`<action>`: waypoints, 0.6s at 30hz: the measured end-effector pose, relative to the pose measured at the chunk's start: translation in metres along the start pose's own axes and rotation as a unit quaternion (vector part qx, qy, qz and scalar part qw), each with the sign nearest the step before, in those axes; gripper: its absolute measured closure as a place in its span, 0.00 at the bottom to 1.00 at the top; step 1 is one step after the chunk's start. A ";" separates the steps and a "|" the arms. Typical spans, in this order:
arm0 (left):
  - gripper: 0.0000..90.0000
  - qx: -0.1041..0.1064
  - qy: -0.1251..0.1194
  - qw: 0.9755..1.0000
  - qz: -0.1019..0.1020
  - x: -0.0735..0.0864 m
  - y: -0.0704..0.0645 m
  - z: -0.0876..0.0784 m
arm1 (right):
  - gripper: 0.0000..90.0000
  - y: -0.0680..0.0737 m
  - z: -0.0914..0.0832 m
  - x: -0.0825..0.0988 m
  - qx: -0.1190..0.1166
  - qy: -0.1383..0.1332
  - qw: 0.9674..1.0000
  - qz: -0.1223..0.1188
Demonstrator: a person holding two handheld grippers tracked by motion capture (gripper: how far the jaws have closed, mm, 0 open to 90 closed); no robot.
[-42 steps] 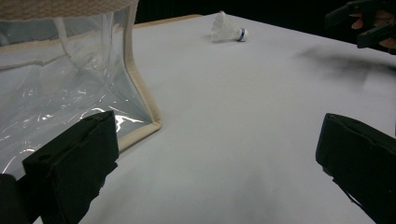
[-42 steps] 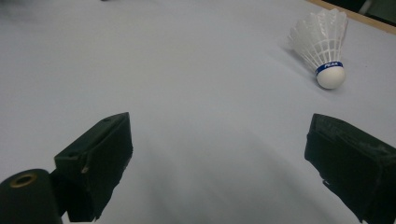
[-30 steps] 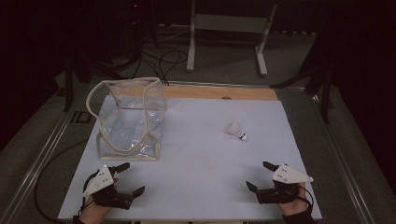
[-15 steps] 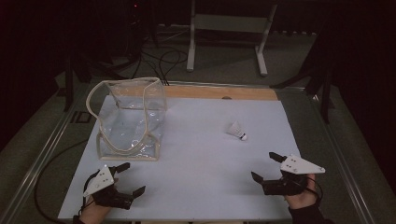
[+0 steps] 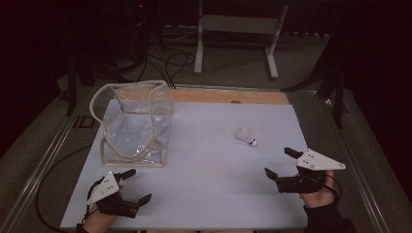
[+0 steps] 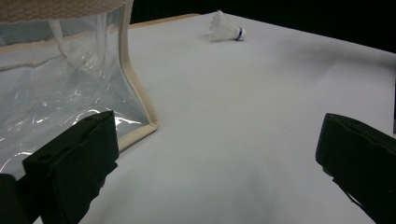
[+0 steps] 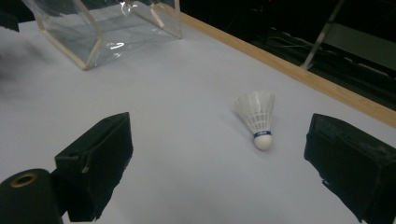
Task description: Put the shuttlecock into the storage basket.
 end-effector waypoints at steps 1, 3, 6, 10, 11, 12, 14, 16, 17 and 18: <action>0.01 0.000 0.000 1.000 0.000 0.000 0.000 0.000 | 0.09 -0.003 0.001 -0.002 0.001 0.002 1.000 -0.003; 0.01 0.000 0.000 1.000 0.000 0.000 0.000 0.000 | 0.09 -0.005 0.001 -0.004 0.003 0.005 1.000 -0.003; 0.01 0.000 0.000 1.000 0.000 0.000 0.000 0.000 | 0.09 -0.009 0.003 -0.007 0.005 0.008 1.000 0.000; 0.01 0.001 0.000 1.000 0.000 0.000 0.000 0.000 | 0.09 -0.014 0.005 -0.009 0.008 0.014 1.000 -0.001; 0.01 0.001 0.000 1.000 0.001 0.000 0.000 0.000 | 0.09 -0.017 0.007 -0.011 0.009 0.020 1.000 -0.006; 0.01 0.001 0.000 1.000 0.001 0.000 0.000 0.000 | 0.09 -0.018 0.008 -0.011 0.008 0.022 1.000 -0.006; 0.01 0.001 0.000 1.000 0.001 0.000 0.000 0.000 | 0.09 -0.020 0.009 -0.012 0.009 0.023 1.000 -0.006; 0.01 0.001 0.000 1.000 0.001 0.000 0.000 0.000 | 0.09 -0.022 0.011 -0.013 0.008 0.027 1.000 -0.003; 0.01 0.001 0.000 1.000 0.001 0.000 0.000 0.000 | 0.09 -0.026 0.012 -0.015 0.006 0.028 1.000 0.000; 0.01 0.001 0.000 1.000 0.001 0.000 0.000 0.000 | 0.09 -0.026 0.012 -0.015 0.006 0.028 1.000 0.000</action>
Point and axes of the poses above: each handheld gripper's, and its own axes: z roughly forward along the jaws, x roughly out of its underside, y roughly to its left, the point moved 8 cm from there along z, roughly forward along the jaws, and after that the axes turned 9 degrees about -z, right-handed, at the moved point
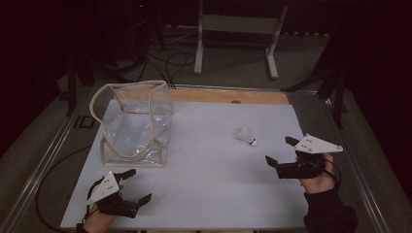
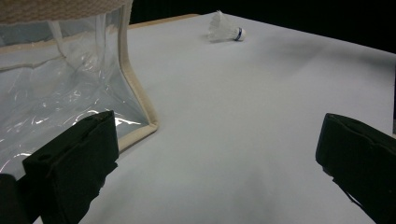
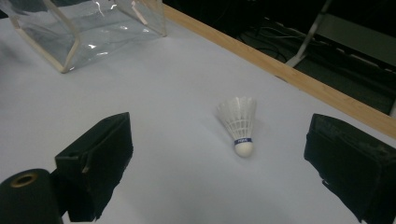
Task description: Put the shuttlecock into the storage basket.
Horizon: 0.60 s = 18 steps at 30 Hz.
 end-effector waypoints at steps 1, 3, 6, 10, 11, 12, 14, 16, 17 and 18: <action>0.01 0.001 0.000 1.000 0.000 0.000 0.000 0.000 | 0.09 -0.003 0.002 -0.002 0.002 0.002 1.000 -0.003; 0.01 0.001 0.000 1.000 0.000 0.000 0.000 0.000 | 0.09 -0.006 0.003 -0.004 -0.001 0.004 1.000 -0.002; 0.01 0.001 0.000 1.000 0.000 0.000 0.000 0.000 | 0.09 -0.010 0.005 -0.008 -0.003 0.009 1.000 -0.003; 0.01 0.000 0.000 1.000 0.001 0.000 0.000 0.000 | 0.09 -0.014 0.008 -0.012 -0.001 0.011 1.000 -0.003; 0.01 0.000 0.000 1.000 0.002 0.000 0.000 0.000 | 0.09 -0.017 0.010 -0.013 -0.001 0.015 1.000 -0.004; 0.01 0.000 0.000 1.000 0.001 0.000 0.000 0.000 | 0.09 -0.018 0.011 -0.014 -0.001 0.015 1.000 -0.005; 0.01 0.000 0.000 1.000 0.002 0.000 0.000 0.000 | 0.09 -0.021 0.013 -0.016 -0.002 0.021 1.000 -0.004; 0.01 0.000 0.000 1.000 0.002 0.000 0.000 0.000 | 0.09 -0.022 0.014 -0.016 -0.002 0.024 1.000 -0.004; 0.01 0.000 0.000 1.000 0.002 0.000 0.000 0.000 | 0.09 -0.025 0.017 -0.017 -0.003 0.029 1.000 -0.005; 0.01 0.000 0.000 1.000 0.002 0.000 0.000 0.000 | 0.09 -0.026 0.019 -0.016 -0.003 0.032 0.999 -0.004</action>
Point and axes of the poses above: each handheld gripper's, and its own axes: z roughly forward along the jaws, x roughly out of its underside, y roughly to its left, the point moved 8 cm from there along z, roughly forward along the jaws, and after that the axes turned 9 degrees about -z, right-handed, at the moved point
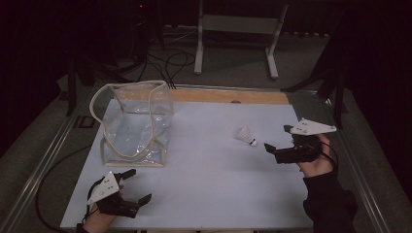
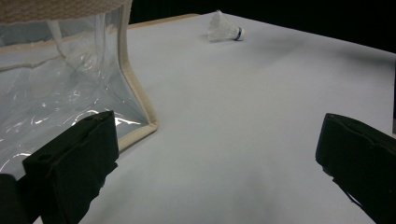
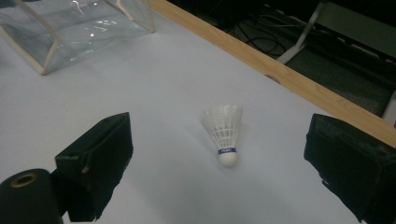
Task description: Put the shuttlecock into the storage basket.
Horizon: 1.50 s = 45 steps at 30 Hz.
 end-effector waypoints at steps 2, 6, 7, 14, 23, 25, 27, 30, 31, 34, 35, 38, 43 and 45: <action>0.01 0.000 0.000 1.000 0.000 0.000 0.000 0.000 | 0.09 -0.003 0.004 0.000 -0.001 0.004 1.000 0.002; 0.01 0.001 0.000 1.000 -0.001 0.000 0.000 0.000 | 0.09 -0.006 0.010 0.001 -0.003 0.013 1.000 0.000; 0.01 0.001 0.000 1.000 -0.001 0.000 0.000 0.000 | 0.09 -0.006 0.010 0.001 -0.003 0.013 1.000 0.000; 0.01 0.001 0.000 1.000 -0.001 0.000 0.000 0.000 | 0.09 -0.013 0.023 0.001 -0.006 0.037 0.999 -0.006; 0.01 0.001 0.000 1.000 -0.001 0.000 0.000 0.000 | 0.09 -0.016 0.038 0.002 -0.024 0.062 0.998 -0.002; 0.01 0.002 0.000 1.000 -0.001 0.000 0.000 0.000 | 0.09 -0.016 0.042 0.004 -0.032 0.069 0.997 0.000; 0.01 0.003 0.000 1.000 0.000 0.000 0.000 0.000 | 0.09 -0.017 0.044 0.005 -0.032 0.071 0.997 0.000; 0.01 0.004 0.000 1.000 0.000 0.000 -0.001 0.000 | 0.09 -0.018 0.050 0.009 -0.040 0.083 0.996 0.004; 0.01 0.004 0.000 1.000 0.000 0.000 -0.001 0.000 | 0.09 -0.018 0.052 0.010 -0.046 0.087 0.995 0.005; 0.01 0.005 0.001 1.000 -0.001 0.000 -0.001 0.000 | 0.09 -0.019 0.057 0.014 -0.056 0.096 0.994 0.006; 0.01 0.005 0.001 1.000 -0.001 0.000 -0.001 0.000 | 0.09 -0.020 0.058 0.015 -0.055 0.099 0.994 0.006; 0.01 0.005 0.001 1.000 0.000 0.001 -0.001 0.000 | 0.09 -0.020 0.062 0.018 -0.062 0.103 0.993 0.005; 0.01 0.005 0.001 1.000 0.000 0.001 -0.001 0.000 | 0.08 -0.021 0.069 0.022 -0.069 0.119 0.990 0.003; 0.01 0.005 0.001 1.000 0.000 0.001 -0.001 0.000 | 0.08 -0.021 0.071 0.023 -0.072 0.123 0.990 0.005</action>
Point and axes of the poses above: each handheld gripper's, and its own axes: z roughly forward along the jaws, x roughly out of its underside, y roughly to its left, the point moved 8 cm from there along z, roughly forward along the jaws, and after that the axes turned 9 degrees about -z, right-handed, at the moved point
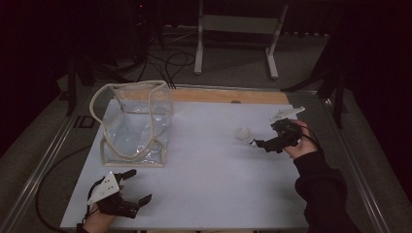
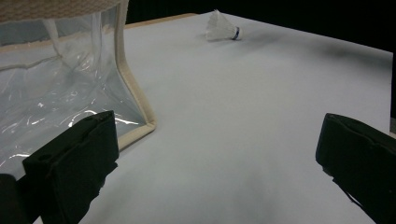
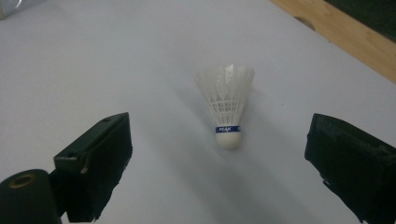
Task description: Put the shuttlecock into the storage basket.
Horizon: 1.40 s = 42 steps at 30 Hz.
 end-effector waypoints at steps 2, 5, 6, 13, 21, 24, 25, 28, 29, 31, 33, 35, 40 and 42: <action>0.01 0.000 0.000 1.000 0.000 0.000 0.000 0.000 | 0.08 -0.001 0.003 0.002 -0.005 0.012 1.000 0.004; 0.01 0.000 0.000 1.000 0.000 0.000 0.000 0.000 | 0.08 -0.003 0.005 0.002 -0.004 0.021 1.000 0.003; 0.01 0.000 0.000 1.000 0.000 0.000 0.000 0.000 | 0.08 -0.003 0.007 0.003 -0.010 0.028 1.000 0.005; 0.01 0.000 0.000 1.000 0.000 0.000 0.000 0.000 | 0.09 -0.008 0.012 0.004 -0.018 0.042 0.999 0.020; 0.01 0.001 0.000 1.000 0.000 0.000 0.000 0.000 | 0.09 -0.009 0.021 0.012 -0.027 0.079 0.996 0.025; 0.01 0.001 0.000 1.000 0.000 0.000 0.000 0.000 | 0.08 -0.010 0.025 0.014 -0.029 0.087 0.995 0.025; 0.01 0.001 0.000 1.000 0.000 0.000 0.000 0.000 | 0.09 -0.010 0.026 0.015 -0.030 0.093 0.995 0.028; 0.01 0.001 0.001 1.000 0.001 0.000 0.000 0.000 | 0.08 -0.010 0.029 0.016 -0.035 0.099 0.994 0.030; 0.01 0.001 0.001 1.000 0.001 0.000 0.000 0.000 | 0.08 -0.010 0.030 0.016 -0.035 0.102 0.994 0.030; 0.01 0.001 0.001 1.000 0.001 0.001 0.000 0.000 | 0.08 -0.011 0.032 0.016 -0.039 0.104 0.993 0.030; 0.01 0.001 0.001 1.000 0.000 0.001 0.000 0.000 | 0.08 -0.011 0.033 0.017 -0.038 0.112 0.993 0.027; 0.01 0.002 0.001 1.000 0.000 0.001 0.000 0.000 | 0.08 -0.012 0.036 0.018 -0.043 0.122 0.991 0.027; 0.01 0.003 0.001 1.000 -0.001 0.001 -0.001 0.000 | 0.09 -0.014 0.040 0.020 -0.041 0.140 0.989 0.039; 0.01 0.003 0.001 1.000 0.000 0.001 -0.001 0.000 | 0.09 -0.014 0.042 0.021 -0.040 0.146 0.988 0.039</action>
Point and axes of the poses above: each handheld gripper's, and its own axes: z roughly forward along the jaws, x roughly out of its underside, y roughly to its left, the point moved 8 cm from there along z, roughly forward along the jaws, and after that the axes turned 9 degrees about -z, right-handed, at the moved point
